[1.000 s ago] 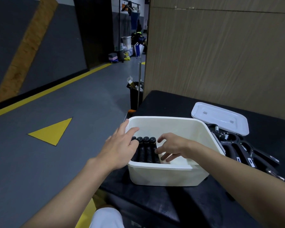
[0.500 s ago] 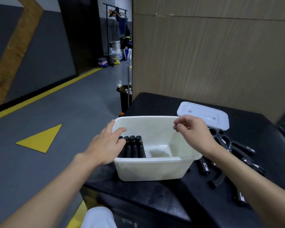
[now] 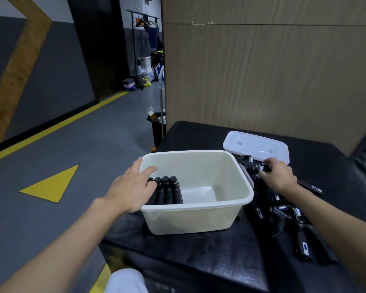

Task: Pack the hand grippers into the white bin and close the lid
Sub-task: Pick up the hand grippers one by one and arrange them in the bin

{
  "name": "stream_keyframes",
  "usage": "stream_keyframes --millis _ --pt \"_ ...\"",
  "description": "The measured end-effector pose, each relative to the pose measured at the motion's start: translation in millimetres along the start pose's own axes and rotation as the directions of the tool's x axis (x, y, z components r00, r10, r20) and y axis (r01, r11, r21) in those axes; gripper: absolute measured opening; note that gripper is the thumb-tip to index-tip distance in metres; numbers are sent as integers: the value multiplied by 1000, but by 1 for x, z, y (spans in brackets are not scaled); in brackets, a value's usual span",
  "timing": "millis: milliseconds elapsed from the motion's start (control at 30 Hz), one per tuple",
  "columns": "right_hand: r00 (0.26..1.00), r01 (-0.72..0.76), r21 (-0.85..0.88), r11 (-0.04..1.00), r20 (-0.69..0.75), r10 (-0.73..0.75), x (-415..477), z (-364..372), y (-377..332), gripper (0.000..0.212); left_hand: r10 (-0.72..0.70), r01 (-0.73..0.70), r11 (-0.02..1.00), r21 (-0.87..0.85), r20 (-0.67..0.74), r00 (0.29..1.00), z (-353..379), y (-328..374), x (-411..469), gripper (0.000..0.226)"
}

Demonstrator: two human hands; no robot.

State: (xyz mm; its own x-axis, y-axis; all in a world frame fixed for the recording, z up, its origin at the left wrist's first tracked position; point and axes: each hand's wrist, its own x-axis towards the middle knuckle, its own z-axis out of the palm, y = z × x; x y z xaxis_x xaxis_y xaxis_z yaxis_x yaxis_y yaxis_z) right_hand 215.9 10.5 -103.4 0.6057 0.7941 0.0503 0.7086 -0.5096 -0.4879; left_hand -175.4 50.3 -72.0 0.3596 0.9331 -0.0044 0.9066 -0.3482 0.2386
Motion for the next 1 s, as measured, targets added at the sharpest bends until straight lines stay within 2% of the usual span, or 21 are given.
stream_keyframes --millis 67,167,300,400,567,667,733,800,867,1000 --pt "1000 -23 -155 988 1 24 1 7 6 47 -3 3 1000 -3 -1 1000 1 0 0 51" --pt "993 -109 -203 973 14 115 0 14 14 53 -2 2 1000 -12 -5 1000 1 0 0 50" --pt "992 -113 -312 943 19 125 0 22 21 54 -3 3 1000 -19 -9 1000 2 -1 1 50" --pt "979 -186 -264 946 28 201 1 20 23 57 3 -3 1000 -23 -14 1000 3 -2 1 50" --pt "975 -213 -218 952 6 220 -1 19 26 69 5 -5 1000 -22 -16 1000 4 -4 2 51" --pt "964 -266 -95 959 -18 265 0 23 21 75 -2 2 1000 -30 -13 1000 4 -3 2 51" --pt "961 -277 6 961 -3 277 3 21 17 70 -2 2 999 -33 -17 1000 3 -2 1 51" --pt "968 -249 11 969 -12 249 4 17 13 52 -2 1 999 -32 -18 1000 3 -2 1 51" --pt "972 -225 -25 974 -67 223 0 13 12 34 -4 3 999 -32 -22 1000 4 -2 1 50" --pt "958 -206 -36 978 -212 194 -9 0 12 23 -2 1 999 -39 -23 1000 5 -3 2 50"
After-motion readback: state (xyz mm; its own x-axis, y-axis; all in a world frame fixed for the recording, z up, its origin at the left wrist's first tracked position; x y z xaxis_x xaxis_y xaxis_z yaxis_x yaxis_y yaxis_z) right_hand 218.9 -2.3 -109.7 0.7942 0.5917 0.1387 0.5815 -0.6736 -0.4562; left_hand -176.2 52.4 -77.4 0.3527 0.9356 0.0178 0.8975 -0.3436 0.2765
